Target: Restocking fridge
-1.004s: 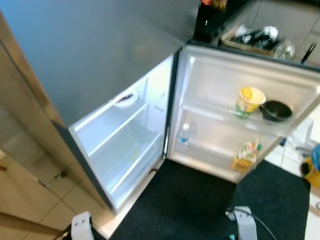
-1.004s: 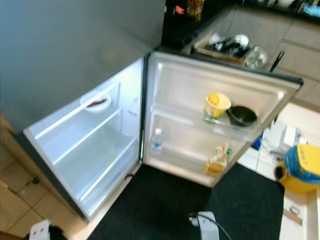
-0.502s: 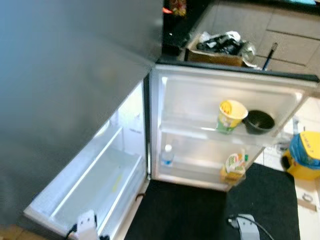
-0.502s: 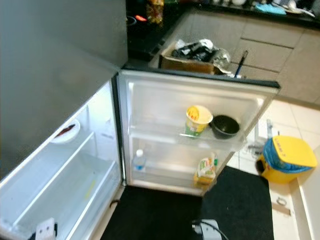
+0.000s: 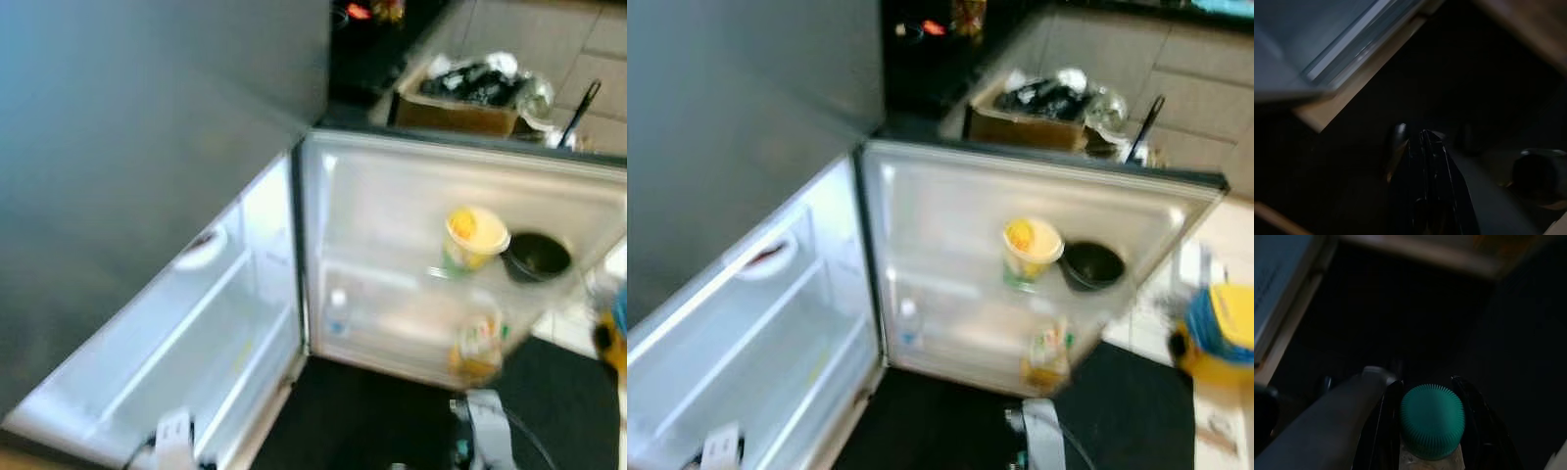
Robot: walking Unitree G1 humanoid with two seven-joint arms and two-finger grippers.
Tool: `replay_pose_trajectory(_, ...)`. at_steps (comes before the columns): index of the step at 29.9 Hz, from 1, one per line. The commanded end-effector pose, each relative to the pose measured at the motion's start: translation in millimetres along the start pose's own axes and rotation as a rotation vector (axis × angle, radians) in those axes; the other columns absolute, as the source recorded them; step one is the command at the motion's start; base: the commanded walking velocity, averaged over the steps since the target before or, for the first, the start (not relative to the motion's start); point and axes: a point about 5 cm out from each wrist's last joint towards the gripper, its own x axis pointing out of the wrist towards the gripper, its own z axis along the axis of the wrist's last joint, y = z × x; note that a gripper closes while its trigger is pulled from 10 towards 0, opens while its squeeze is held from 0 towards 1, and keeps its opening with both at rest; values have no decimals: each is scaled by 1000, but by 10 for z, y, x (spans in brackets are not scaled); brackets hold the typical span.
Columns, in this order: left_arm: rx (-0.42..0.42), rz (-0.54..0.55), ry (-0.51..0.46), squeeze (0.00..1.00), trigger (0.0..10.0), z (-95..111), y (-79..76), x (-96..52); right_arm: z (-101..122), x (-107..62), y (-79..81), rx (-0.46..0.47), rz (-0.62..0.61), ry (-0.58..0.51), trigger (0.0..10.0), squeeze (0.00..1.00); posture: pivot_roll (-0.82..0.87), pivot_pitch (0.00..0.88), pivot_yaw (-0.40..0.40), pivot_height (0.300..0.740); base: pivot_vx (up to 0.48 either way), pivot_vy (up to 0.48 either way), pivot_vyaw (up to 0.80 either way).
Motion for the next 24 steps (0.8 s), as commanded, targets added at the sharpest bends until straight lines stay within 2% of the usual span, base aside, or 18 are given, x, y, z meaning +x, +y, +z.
replay_pose_trajectory(1, -10, 15, 4, 0, 10000, -36, 45, -23, 105, 19, 36, -35, 32, -52, 10000, 0, -55, 69, 10, 740, 0, 0, 0)
replay_pose_trajectory(6, -7, 0, -16, 0, 10000, 5, 37, -17, 654, 55, 183, -197, 234, -272, 10000, 0, -55, 74, 11, 740, 0, 0, 0)
replay_pose_trajectory(9, -3, -4, -22, 0, 10000, 16, 36, -17, 755, 47, 223, -240, 278, -315, 10000, 0, -55, 74, 11, 740, 0, 0, 0)
replay_pose_trajectory(11, 5, -17, -39, 0, 10000, 53, 17, -8, 918, 25, 304, -279, 369, -384, 10000, 0, -57, 76, 13, 740, 0, 0, 0)
replay_pose_trajectory(12, 35, -35, -44, 0, 10000, 89, -13, 5, 1117, -12, 414, -342, 471, -458, 10000, 0, -57, 77, 14, 740, 0, 0, 0)
replay_pose_trajectory(13, 53, -44, -42, 0, 10000, 99, -28, 11, 1182, -27, 454, -367, 504, -483, 10000, 0, -57, 77, 14, 740, 0, 0, 0)
replay_pose_trajectory(17, 82, -66, -45, 0, 10000, 122, -65, 23, 1306, -60, 542, -404, 559, -532, 10000, 0, -58, 78, 14, 740, 0, 0, 0)
replay_pose_trajectory(18, 113, -91, -57, 0, 10000, 167, -117, 42, 1438, -77, 625, -440, 564, -576, 10000, 0, -57, 79, 14, 740, 0, 0, 0)
replay_pose_trajectory(21, 138, -117, -75, 0, 10000, 226, -180, 64, 1540, -80, 677, -452, 550, -599, 10000, 0, -56, 81, 14, 740, 0, 0, 0)
replay_pose_trajectory(24, 212, -177, -109, 0, 10000, 348, -311, 101, 1656, -73, 706, -435, 523, -610, 10000, 0, -52, 83, 13, 740, 0, 0, 0)
